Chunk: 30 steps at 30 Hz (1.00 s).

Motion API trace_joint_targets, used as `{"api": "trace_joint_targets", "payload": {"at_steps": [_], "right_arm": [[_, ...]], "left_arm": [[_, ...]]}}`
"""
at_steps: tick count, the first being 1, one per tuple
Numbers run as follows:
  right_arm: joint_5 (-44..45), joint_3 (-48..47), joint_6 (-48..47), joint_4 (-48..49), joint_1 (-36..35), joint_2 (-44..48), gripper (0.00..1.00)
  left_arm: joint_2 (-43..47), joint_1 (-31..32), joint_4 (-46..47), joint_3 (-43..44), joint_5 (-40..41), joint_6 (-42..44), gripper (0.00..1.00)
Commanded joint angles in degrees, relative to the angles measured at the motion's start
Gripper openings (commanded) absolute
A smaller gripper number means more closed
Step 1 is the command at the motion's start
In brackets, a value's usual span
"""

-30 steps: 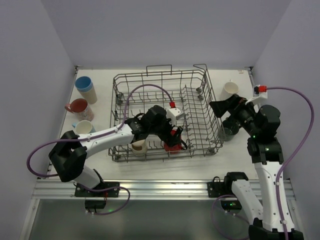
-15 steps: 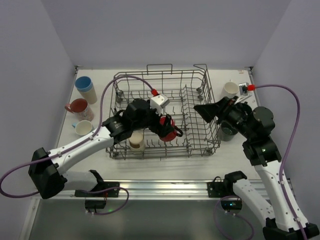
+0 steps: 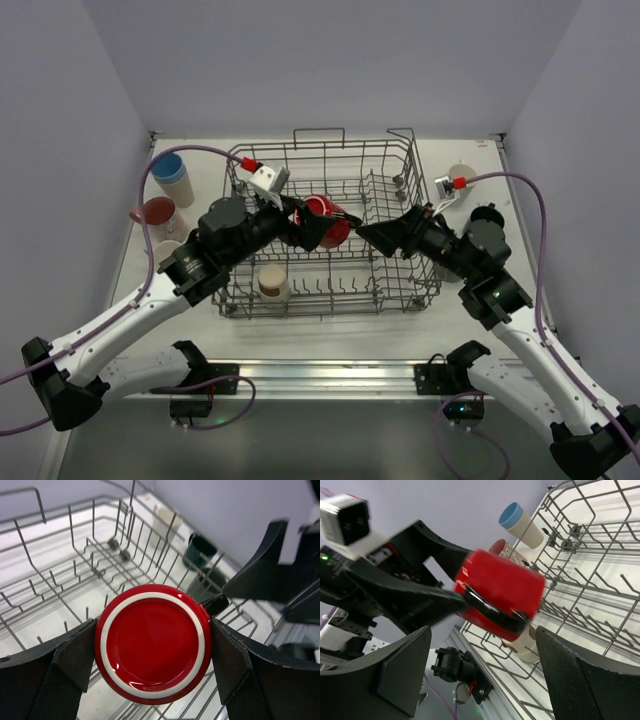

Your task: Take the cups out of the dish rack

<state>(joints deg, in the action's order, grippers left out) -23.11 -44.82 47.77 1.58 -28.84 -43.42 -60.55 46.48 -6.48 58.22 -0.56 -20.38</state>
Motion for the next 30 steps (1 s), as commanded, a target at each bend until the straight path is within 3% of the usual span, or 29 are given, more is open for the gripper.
{"api": "trace_joint_targets", "payload": {"at_steps": [1, 6, 12, 17, 24, 30], "right_arm": [[2.0, 1.4, 2.4, 8.1, -1.0, 1.3, 0.86], [-0.9, 2.8, -2.5, 10.3, -1.7, 2.3, 0.81], [-9.5, -0.4, -10.0, 11.2, -1.8, -1.8, 0.78], [-13.6, -0.7, -10.3, 16.6, -2.4, -2.9, 0.77], [-13.3, 0.4, -8.3, 27.8, -4.4, -5.2, 0.66], [-9.8, -1.9, -9.9, 30.8, -9.6, -7.6, 0.60]], "left_arm": [[5.2, -0.8, 14.2, 0.6, 4.2, -6.0, 0.08], [6.5, -1.3, 15.9, 1.6, 5.5, -14.1, 0.07], [5.4, -1.6, 17.0, 4.3, 0.8, -22.8, 0.03], [6.3, -1.5, 19.7, 3.0, -2.0, -27.7, 0.03], [6.7, -1.5, 30.3, -3.4, -3.2, -36.6, 0.03], [6.0, -1.4, 35.4, -7.2, -2.8, -40.8, 0.03]]}}
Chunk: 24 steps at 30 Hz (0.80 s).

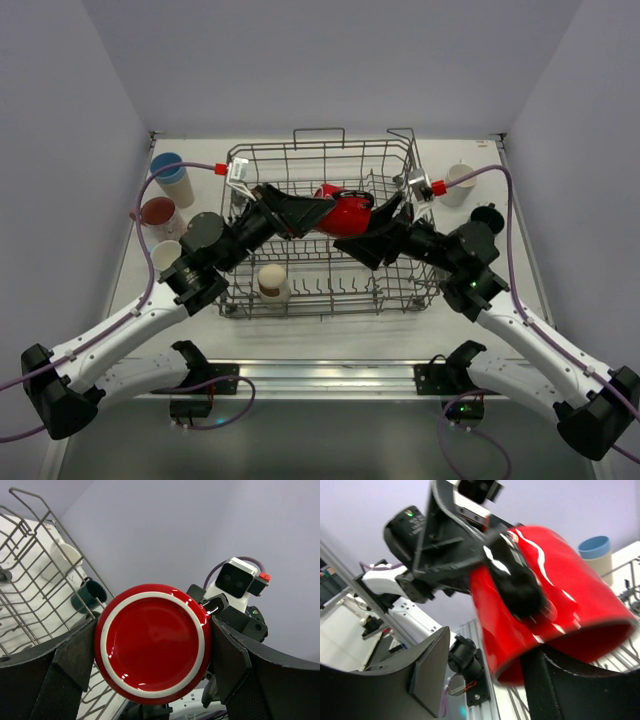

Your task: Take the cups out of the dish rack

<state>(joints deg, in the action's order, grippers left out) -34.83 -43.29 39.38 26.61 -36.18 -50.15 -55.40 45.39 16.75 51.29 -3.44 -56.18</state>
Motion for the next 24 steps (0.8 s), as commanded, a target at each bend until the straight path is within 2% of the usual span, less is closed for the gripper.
{"api": "trace_joint_targets", "payload": {"at_steps": [1, 3, 4, 6, 7, 8, 10, 11, 14, 17, 23, 24], "right_arm": [[2.2, -3.8, -1.6, 6.1, -2.6, -1.7, 0.58], [3.9, -4.1, -1.3, 7.7, -3.3, -2.2, 0.51], [4.7, -3.3, -1.0, 8.7, -3.9, -2.3, 0.37], [6.3, -2.5, 0.3, 10.6, -4.2, -2.0, 0.23], [7.3, -1.9, 0.4, 11.0, -4.3, -1.7, 0.15], [9.1, -1.6, 0.6, 10.8, -4.3, -0.8, 0.01], [10.9, -1.2, 0.5, 9.2, -4.2, 0.2, 0.00], [11.5, -1.4, 0.1, 8.3, -4.3, 1.2, 0.00], [14.0, -2.7, -1.0, 3.3, -4.3, 3.1, 0.00], [17.1, -4.7, -3.3, -5.0, -4.2, 4.7, 0.00], [24.9, -8.4, -8.5, -19.3, -4.2, 9.5, 0.00], [27.0, -9.3, -9.6, -25.2, -4.2, 10.7, 0.00]], "left_arm": [[0.7, -0.3, 12.9, -0.7, -0.1, -5.3, 0.03], [0.6, -0.3, 14.4, -1.7, -0.3, -6.3, 0.04], [0.8, -0.4, 14.4, -1.7, 0.0, -6.4, 0.07], [1.2, -0.4, 14.5, -2.2, 0.5, -6.4, 0.16], [1.9, -0.3, 14.4, -2.3, 1.2, -5.9, 0.23], [2.1, -0.3, 14.3, -2.5, 1.4, -5.5, 0.43], [3.4, -0.3, 13.0, -2.6, 2.3, -4.4, 0.66], [3.8, -0.4, 12.3, -2.2, 2.6, -3.2, 0.81], [4.9, -0.4, 9.5, -1.3, 2.4, 0.1, 0.98], [6.0, -0.3, 3.4, 0.0, 3.1, 4.8, 1.00], [11.4, -0.3, -5.7, -0.4, 9.5, 13.2, 1.00], [12.7, -0.3, -6.8, -0.4, 9.9, 14.5, 1.00]]}}
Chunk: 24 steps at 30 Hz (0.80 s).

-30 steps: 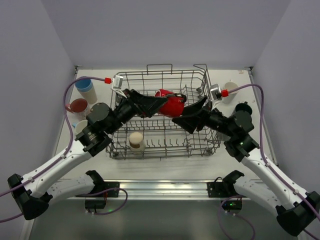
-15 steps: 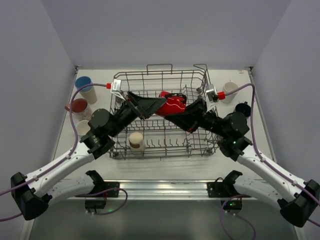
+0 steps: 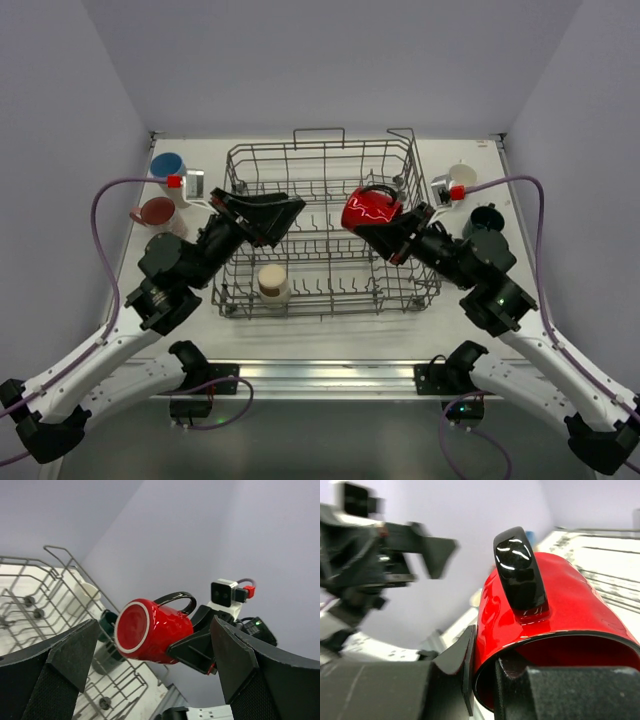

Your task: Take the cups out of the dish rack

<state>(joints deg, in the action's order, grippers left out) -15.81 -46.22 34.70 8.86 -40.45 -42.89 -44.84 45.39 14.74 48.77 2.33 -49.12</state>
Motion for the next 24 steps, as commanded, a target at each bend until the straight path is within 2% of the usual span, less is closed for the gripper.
{"api": "trace_joint_targets", "payload": {"at_steps": [1, 4, 5, 8, 11, 14, 18, 20, 24], "right_arm": [[14.1, -8.3, -7.1, -11.1, 0.1, 4.1, 0.00], [25.7, -11.7, -9.6, -23.7, 1.3, 6.8, 0.00], [32.9, -12.4, -10.1, -28.9, 3.2, 7.2, 0.00], [42.2, -14.8, -10.6, -35.9, 8.3, 7.0, 0.00], [41.2, -14.3, -11.0, -40.1, 22.1, 6.1, 0.00], [37.9, -13.5, -10.8, -41.8, 30.1, 3.4, 0.00], [31.8, -9.3, -10.9, -41.8, 44.5, -1.5, 0.00], [29.4, -7.9, -10.0, -41.8, 49.8, -3.9, 0.00], [26.5, -7.5, -9.8, -41.9, 54.1, -8.6, 0.00]], "left_arm": [[2.7, -0.3, -6.1, 2.4, 4.3, 10.2, 1.00], [5.0, -0.4, -13.9, 3.7, 4.4, 17.0, 1.00], [6.0, -0.3, -19.3, 4.4, 4.3, 18.7, 1.00], [7.7, -0.3, -27.9, 4.7, 4.4, 24.5, 1.00], [9.7, -0.3, -34.7, 4.0, 5.1, 28.8, 1.00], [10.4, -0.4, -38.4, 2.5, 4.7, 32.2, 1.00], [11.8, -0.4, -38.8, -1.0, 5.0, 35.4, 1.00], [12.8, -0.3, -38.0, -3.2, 5.8, 36.2, 1.00], [14.3, -0.4, -37.2, -5.3, 3.2, 36.3, 1.00]]}}
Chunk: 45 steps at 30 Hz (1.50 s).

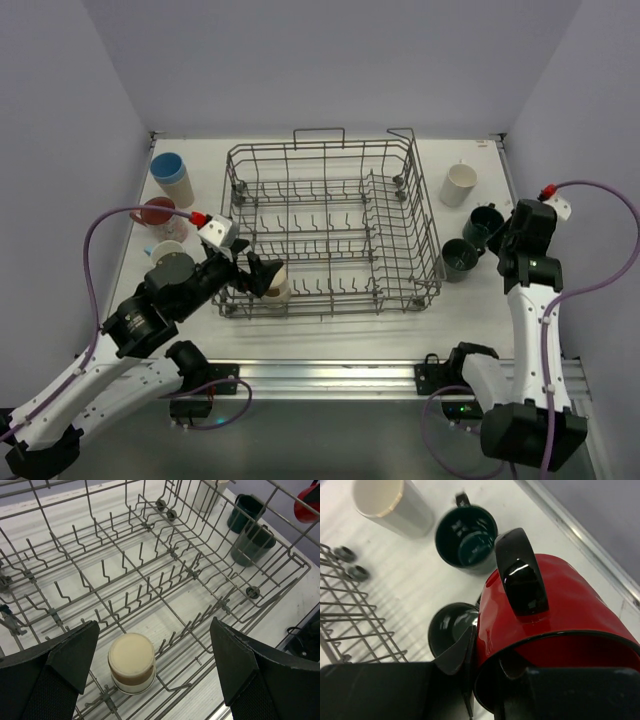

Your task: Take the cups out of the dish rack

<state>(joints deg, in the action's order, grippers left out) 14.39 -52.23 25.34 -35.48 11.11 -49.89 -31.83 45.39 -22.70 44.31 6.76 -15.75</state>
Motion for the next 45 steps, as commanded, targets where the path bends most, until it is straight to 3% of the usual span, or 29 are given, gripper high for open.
{"api": "trace_joint_targets", "payload": {"at_steps": [1, 10, 23, 27, 31, 38, 45], "right_arm": [[-6.0, -1.6, -0.3, 2.2, 3.3, -3.3, 0.00], [-8.8, 0.5, 0.4, 2.9, 6.3, -18.7, 0.00], [-6.2, 5.0, 0.8, 6.5, 6.6, -25.4, 0.01], [-4.6, 4.9, 0.8, 6.5, 6.5, -25.0, 0.21], [-4.1, 4.5, 1.1, 6.3, 6.5, -21.6, 0.60], [-7.2, 2.4, 2.9, 4.7, 6.5, -12.4, 0.68], [-14.0, 0.5, 6.6, 6.2, 6.0, 4.1, 0.96]], "left_arm": [[1.3, -0.4, 0.2, -1.0, -1.4, 2.9, 1.00], [1.3, -0.5, -2.6, -1.2, 2.4, 1.9, 1.00], [0.9, -1.2, -2.6, -1.6, 2.4, 1.5, 1.00], [0.5, -1.3, -2.7, -1.6, 2.8, 1.4, 1.00], [-0.9, -1.4, -2.8, -1.4, 2.4, 1.4, 1.00], [-1.8, -1.6, -2.9, -1.4, 3.0, 1.3, 1.00], [-6.6, -1.5, -4.5, -0.2, 2.4, 1.4, 1.00]]}}
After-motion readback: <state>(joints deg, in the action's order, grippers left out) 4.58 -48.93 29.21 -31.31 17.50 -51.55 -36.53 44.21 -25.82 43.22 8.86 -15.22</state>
